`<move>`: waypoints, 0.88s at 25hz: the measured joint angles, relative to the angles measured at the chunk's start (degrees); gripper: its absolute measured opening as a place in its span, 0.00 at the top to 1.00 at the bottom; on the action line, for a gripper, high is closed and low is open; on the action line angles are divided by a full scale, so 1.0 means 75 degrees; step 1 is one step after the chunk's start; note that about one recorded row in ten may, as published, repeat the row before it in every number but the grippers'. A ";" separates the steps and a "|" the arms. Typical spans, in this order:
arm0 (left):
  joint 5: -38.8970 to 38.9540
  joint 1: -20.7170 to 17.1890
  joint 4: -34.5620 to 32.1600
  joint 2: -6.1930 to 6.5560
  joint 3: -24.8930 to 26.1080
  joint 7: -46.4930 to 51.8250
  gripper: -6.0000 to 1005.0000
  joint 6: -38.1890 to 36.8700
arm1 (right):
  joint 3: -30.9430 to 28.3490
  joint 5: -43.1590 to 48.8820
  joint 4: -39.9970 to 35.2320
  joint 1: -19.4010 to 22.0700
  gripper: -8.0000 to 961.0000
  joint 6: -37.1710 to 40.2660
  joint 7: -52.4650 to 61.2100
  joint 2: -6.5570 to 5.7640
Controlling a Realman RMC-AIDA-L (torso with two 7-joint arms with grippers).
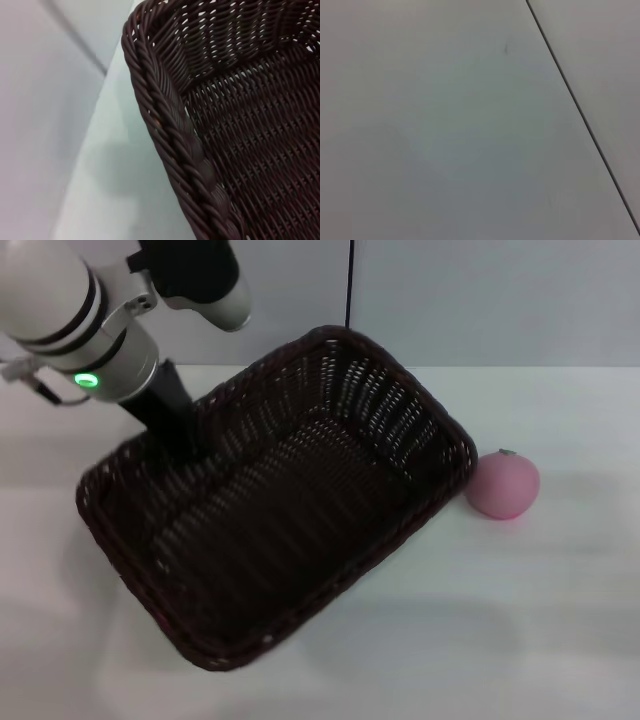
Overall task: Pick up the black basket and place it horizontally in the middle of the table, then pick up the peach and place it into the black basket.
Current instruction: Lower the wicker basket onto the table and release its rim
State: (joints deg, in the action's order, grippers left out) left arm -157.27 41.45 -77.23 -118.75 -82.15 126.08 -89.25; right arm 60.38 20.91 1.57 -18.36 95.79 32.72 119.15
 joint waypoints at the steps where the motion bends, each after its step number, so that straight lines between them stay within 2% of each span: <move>1: -0.0031 0.0065 -0.0021 -0.0003 -0.0012 -0.0379 0.76 0.0039 | 0.0000 0.0000 0.0000 0.0000 0.39 0.0000 0.0000 0.0000; 3: -0.0057 0.0250 -0.0056 -0.0031 -0.0099 -0.1518 0.76 0.0176 | 0.0000 0.0000 -0.0004 -0.0009 0.39 -0.0040 -0.0003 -0.0005; 5: -0.0059 0.0287 -0.0062 -0.0037 -0.0175 -0.1853 0.76 0.0223 | 0.0000 -0.0001 -0.0006 -0.0006 0.39 -0.0054 -0.0001 -0.0006; 8: -0.0074 0.0326 -0.0170 -0.0047 -0.0669 -0.3140 0.76 0.0562 | 0.0000 0.0000 -0.0010 0.0045 0.40 -0.0068 0.0000 -0.0008; 13: 0.0167 0.0293 -0.0253 -0.0045 -0.0879 -0.4138 0.76 0.1169 | -0.0008 0.0000 0.0013 0.0057 0.40 -0.0156 0.0000 -0.0008; 22: 0.0466 0.0322 -0.0196 -0.0045 -0.1085 -0.4562 0.76 0.1383 | -0.0012 0.0000 0.0005 0.0037 0.40 -0.0187 0.0014 -0.0003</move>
State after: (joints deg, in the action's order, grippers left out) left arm -153.77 43.87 -78.70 -119.09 -90.29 91.87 -78.87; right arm 60.29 20.92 1.61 -18.08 94.38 32.83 119.13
